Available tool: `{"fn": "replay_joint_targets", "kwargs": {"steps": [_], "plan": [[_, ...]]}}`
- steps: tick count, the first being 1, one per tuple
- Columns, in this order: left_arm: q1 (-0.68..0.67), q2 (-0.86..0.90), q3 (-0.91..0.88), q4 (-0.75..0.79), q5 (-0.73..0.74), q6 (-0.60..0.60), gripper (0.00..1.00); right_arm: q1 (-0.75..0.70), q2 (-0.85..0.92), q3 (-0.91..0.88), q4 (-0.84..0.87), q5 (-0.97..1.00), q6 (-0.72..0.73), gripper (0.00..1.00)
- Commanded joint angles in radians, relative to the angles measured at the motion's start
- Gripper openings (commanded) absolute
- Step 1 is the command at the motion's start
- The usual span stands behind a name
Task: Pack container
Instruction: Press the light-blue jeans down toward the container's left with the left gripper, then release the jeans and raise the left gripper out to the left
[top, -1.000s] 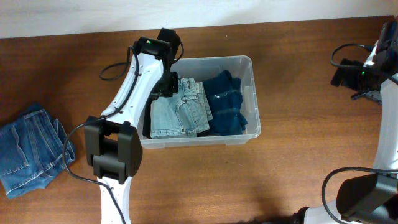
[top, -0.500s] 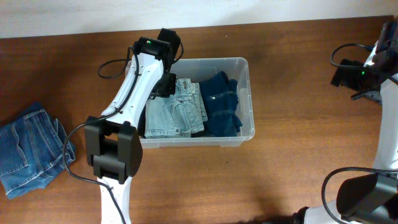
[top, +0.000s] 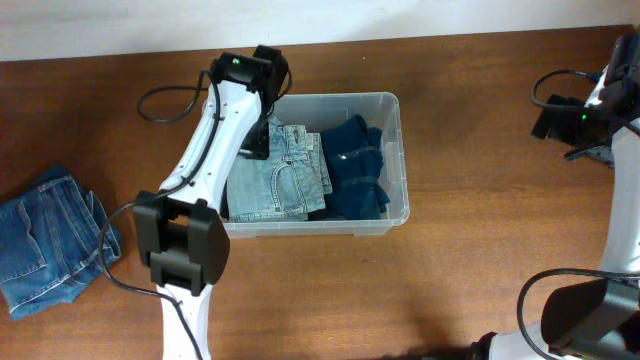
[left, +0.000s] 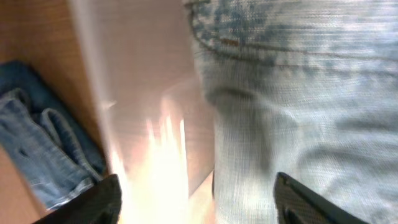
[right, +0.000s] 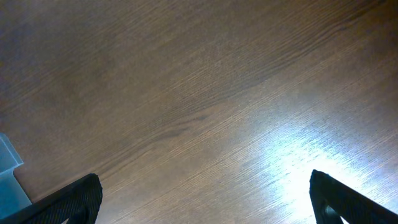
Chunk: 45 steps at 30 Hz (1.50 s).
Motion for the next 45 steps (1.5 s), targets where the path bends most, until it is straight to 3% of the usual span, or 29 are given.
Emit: {"fn": "replay_joint_targets", "kwargs": {"steps": [1, 4, 6, 7, 9, 10, 22, 29, 38, 45], "plan": [[-0.048, -0.045, 0.122, -0.078, 0.004, -0.043, 0.74, -0.003, 0.0, 0.01, 0.0, 0.005, 0.007, 0.98], [-0.076, -0.045, 0.153, -0.143, 0.113, -0.061, 0.68, -0.003, 0.0, 0.01, 0.0, 0.005, 0.007, 0.99], [-0.077, -0.045, 0.141, -0.147, 0.185, -0.061, 0.54, -0.003, 0.0, 0.01, 0.0, 0.005, 0.007, 0.99], [-0.077, -0.045, 0.135, -0.147, 0.213, -0.061, 0.44, -0.003, 0.0, 0.01, 0.0, 0.005, 0.007, 0.99], [-0.077, -0.045, 0.121, -0.147, 0.229, -0.061, 0.12, -0.003, 0.0, 0.01, 0.0, 0.005, 0.007, 0.99], [-0.076, -0.045, 0.114, -0.147, 0.229, -0.061, 0.01, -0.003, 0.0, 0.01, 0.0, 0.005, 0.007, 0.98], [-0.079, -0.045, -0.1, -0.147, 0.291, -0.053, 0.01, -0.003, 0.0, 0.01, 0.0, 0.005, 0.007, 0.99], [-0.078, -0.045, -0.223, -0.126, 0.219, -0.054, 0.0, -0.003, 0.0, 0.01, 0.0, 0.005, 0.007, 0.99], [-0.078, -0.045, -0.416, 0.047, 0.08, -0.062, 0.01, -0.003, 0.0, 0.01, 0.0, 0.005, 0.007, 0.99], [-0.079, -0.051, -0.428, 0.058, 0.05, -0.061, 0.01, -0.003, 0.0, 0.01, 0.0, 0.005, 0.007, 0.99]]}}
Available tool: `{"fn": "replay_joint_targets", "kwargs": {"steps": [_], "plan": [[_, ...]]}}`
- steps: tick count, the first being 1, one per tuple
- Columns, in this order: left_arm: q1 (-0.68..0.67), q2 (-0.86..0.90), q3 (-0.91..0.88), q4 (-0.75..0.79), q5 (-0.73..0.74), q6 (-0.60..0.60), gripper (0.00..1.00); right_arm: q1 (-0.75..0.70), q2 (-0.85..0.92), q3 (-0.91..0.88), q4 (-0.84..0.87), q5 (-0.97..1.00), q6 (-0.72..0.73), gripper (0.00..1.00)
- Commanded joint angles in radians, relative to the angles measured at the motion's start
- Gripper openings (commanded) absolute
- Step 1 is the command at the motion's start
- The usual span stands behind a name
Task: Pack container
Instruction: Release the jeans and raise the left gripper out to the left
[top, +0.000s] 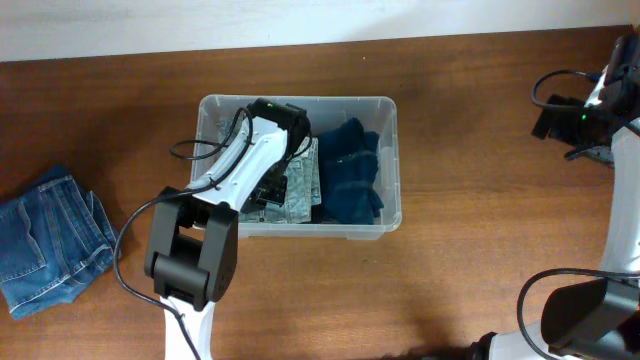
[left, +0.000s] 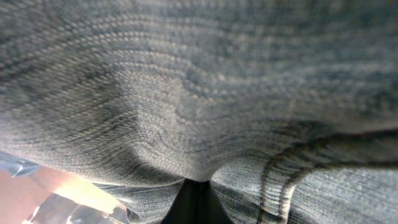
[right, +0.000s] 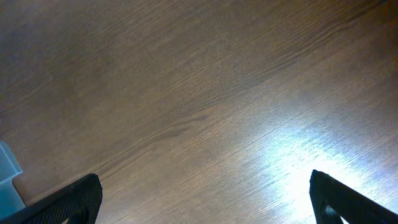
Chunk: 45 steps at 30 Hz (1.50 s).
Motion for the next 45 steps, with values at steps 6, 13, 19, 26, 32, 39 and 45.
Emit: {"fn": "replay_joint_targets", "kwargs": {"steps": [6, 13, 19, 26, 32, 39, 45], "plan": [[0.014, -0.058, 0.108, -0.058, -0.051, -0.011, 0.01, -0.003, 0.0, 0.01, 0.0, 0.005, 0.008, 0.98], [0.023, -0.193, 0.191, 0.024, -0.051, -0.018, 0.01, -0.003, 0.0, 0.01, 0.0, 0.005, 0.008, 0.98], [0.041, -0.201, 0.165, 0.158, -0.052, -0.018, 0.0, -0.003, 0.0, 0.01, 0.0, 0.005, 0.008, 0.98], [0.063, -0.189, 0.052, 0.303, -0.052, -0.018, 0.01, -0.003, 0.0, 0.01, 0.0, 0.005, 0.008, 0.99], [0.076, -0.187, -0.121, 0.478, -0.051, -0.017, 0.1, -0.003, 0.0, 0.01, 0.0, 0.005, 0.008, 0.98], [0.076, -0.189, -0.258, 0.66, -0.039, -0.017, 0.13, -0.003, 0.0, 0.01, 0.0, 0.005, 0.008, 0.99], [0.076, -0.25, -0.075, 0.486, -0.018, -0.017, 0.06, -0.003, 0.0, 0.01, 0.0, 0.005, 0.008, 0.98]]}}
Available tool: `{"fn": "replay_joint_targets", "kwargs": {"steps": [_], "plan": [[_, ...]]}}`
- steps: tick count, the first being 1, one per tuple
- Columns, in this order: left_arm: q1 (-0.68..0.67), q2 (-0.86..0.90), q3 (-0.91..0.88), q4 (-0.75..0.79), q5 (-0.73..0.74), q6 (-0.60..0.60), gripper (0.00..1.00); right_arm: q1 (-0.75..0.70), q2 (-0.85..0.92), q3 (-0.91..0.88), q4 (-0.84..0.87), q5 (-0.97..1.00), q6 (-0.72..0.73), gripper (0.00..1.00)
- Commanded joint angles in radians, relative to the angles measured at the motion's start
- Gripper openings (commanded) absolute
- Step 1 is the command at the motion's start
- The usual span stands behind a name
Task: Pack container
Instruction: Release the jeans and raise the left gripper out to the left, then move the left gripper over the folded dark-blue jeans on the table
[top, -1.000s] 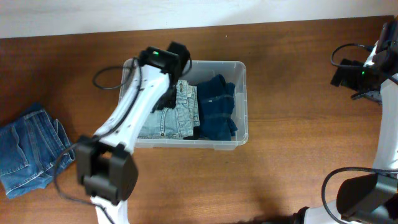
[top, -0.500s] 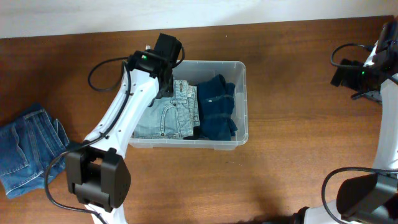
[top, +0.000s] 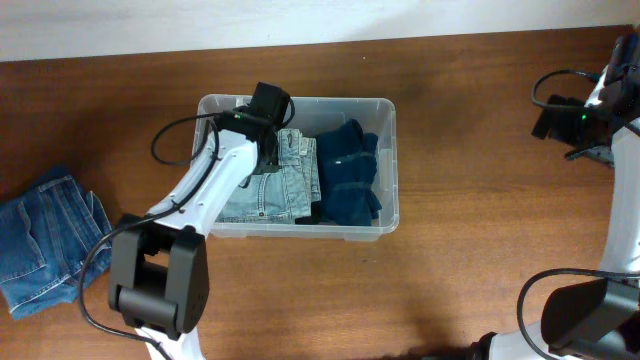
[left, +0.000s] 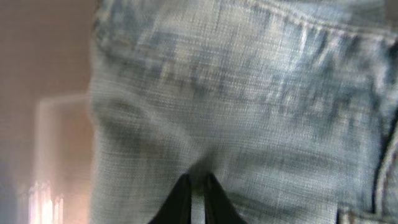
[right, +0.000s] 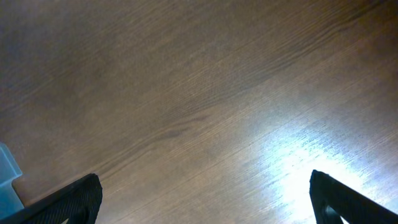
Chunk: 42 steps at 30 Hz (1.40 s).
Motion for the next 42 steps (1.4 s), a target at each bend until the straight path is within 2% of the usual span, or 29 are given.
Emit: {"fn": "replay_joint_targets", "kwargs": {"steps": [1, 5, 7, 8, 12, 16, 20, 22, 27, 32, 42], "plan": [[0.008, -0.068, 0.145, -0.097, 0.018, -0.006, 0.05, -0.003, 0.0, 0.01, 0.0, 0.005, 0.007, 0.98], [0.05, -0.167, 0.279, -0.195, 0.018, -0.006, 0.05, -0.003, 0.0, 0.01, 0.0, 0.005, 0.007, 0.99], [0.085, -0.198, 0.28, -0.206, 0.018, -0.006, 0.05, -0.003, 0.0, 0.01, 0.0, 0.005, 0.007, 0.98], [0.113, -0.208, 0.28, -0.221, 0.018, -0.006, 0.0, -0.003, 0.0, 0.01, 0.0, 0.005, 0.008, 0.99], [0.213, -0.204, 0.277, -0.269, 0.02, -0.006, 0.01, -0.003, 0.0, 0.01, 0.0, 0.005, 0.007, 0.98], [0.33, -0.196, 0.244, -0.272, 0.144, 0.026, 0.01, -0.003, 0.0, 0.01, 0.0, 0.005, 0.007, 0.98], [0.398, -0.19, 0.182, -0.257, 0.177, 0.032, 0.0, -0.003, 0.0, 0.01, 0.0, 0.005, 0.007, 0.99], [0.415, -0.188, 0.136, -0.233, 0.192, 0.032, 0.0, -0.003, 0.0, 0.01, 0.0, 0.005, 0.007, 0.99], [0.424, -0.188, 0.015, -0.126, 0.369, 0.093, 0.0, -0.003, 0.0, 0.01, 0.0, 0.005, 0.007, 0.99], [0.424, -0.188, -0.077, -0.039, 0.381, 0.092, 0.0, -0.003, 0.0, 0.01, 0.0, 0.005, 0.007, 0.98], [0.424, -0.188, -0.098, -0.031, 0.479, 0.092, 0.0, -0.003, 0.0, 0.01, 0.0, 0.005, 0.007, 0.98]]}}
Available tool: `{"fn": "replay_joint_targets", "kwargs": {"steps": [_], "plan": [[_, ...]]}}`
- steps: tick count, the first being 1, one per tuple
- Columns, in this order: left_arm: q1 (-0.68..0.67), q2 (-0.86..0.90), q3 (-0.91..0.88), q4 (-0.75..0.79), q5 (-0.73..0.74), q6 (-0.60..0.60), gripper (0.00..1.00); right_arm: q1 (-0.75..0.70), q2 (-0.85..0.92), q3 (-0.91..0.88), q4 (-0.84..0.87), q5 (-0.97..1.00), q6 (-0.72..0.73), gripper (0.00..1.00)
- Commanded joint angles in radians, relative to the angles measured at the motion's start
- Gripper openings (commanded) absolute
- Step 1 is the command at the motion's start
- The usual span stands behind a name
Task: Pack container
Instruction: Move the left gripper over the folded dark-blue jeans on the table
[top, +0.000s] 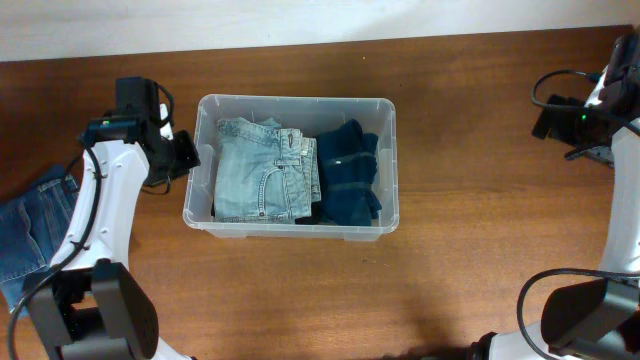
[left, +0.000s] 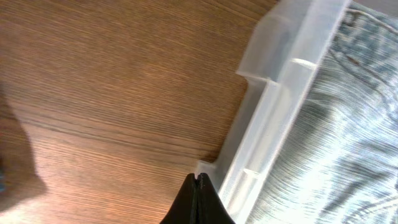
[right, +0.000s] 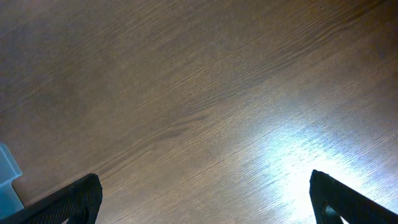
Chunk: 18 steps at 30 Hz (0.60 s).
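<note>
A clear plastic container (top: 391, 160) sits mid-table, holding folded light-blue jeans (top: 262, 180) on its left side and a dark-blue garment (top: 350, 175) on its right. More blue jeans (top: 28, 228) lie at the table's left edge. My left gripper (top: 188, 152) hovers just outside the container's left wall (left: 273, 118), shut and empty (left: 198, 180). The light jeans (left: 348, 124) show through that wall. My right gripper (right: 205, 205) is open, high over bare wood at the far right (top: 590, 115).
Brown wooden table (top: 480, 250) all around. A pale wall strip runs along the back edge (top: 300, 20). The right arm's base (top: 585, 315) stands at the lower right, my left arm's base (top: 95, 320) at the lower left.
My left gripper has left the container: it was over the light jeans inside, and now it is outside the left wall over the table, still shut. The jeans lie flat in the container.
My left gripper was open at the container's back left by the light jeans. Then it was down among the jeans, which were bunched up. Then, shut, it was over the smoothed jeans. Now it is outside the container. The right arm stayed still.
</note>
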Motion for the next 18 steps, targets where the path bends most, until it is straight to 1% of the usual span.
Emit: {"fn": "replay_joint_targets", "kwargs": {"steps": [1, 10, 15, 18], "plan": [[0.002, 0.007, -0.009, 0.005, 0.085, 0.017, 0.01, -0.003, 0.0, 0.01, 0.0, 0.005, 0.007, 0.98], [0.002, 0.007, -0.009, -0.008, 0.174, 0.017, 0.0, -0.003, 0.0, 0.01, 0.0, 0.005, 0.007, 0.99], [0.002, 0.007, -0.009, -0.006, 0.3, 0.018, 0.0, -0.003, 0.0, 0.01, 0.0, 0.005, 0.007, 0.98], [0.002, 0.007, -0.009, -0.006, 0.305, 0.018, 0.0, -0.003, 0.0, 0.01, 0.0, 0.005, 0.007, 0.99]]}}
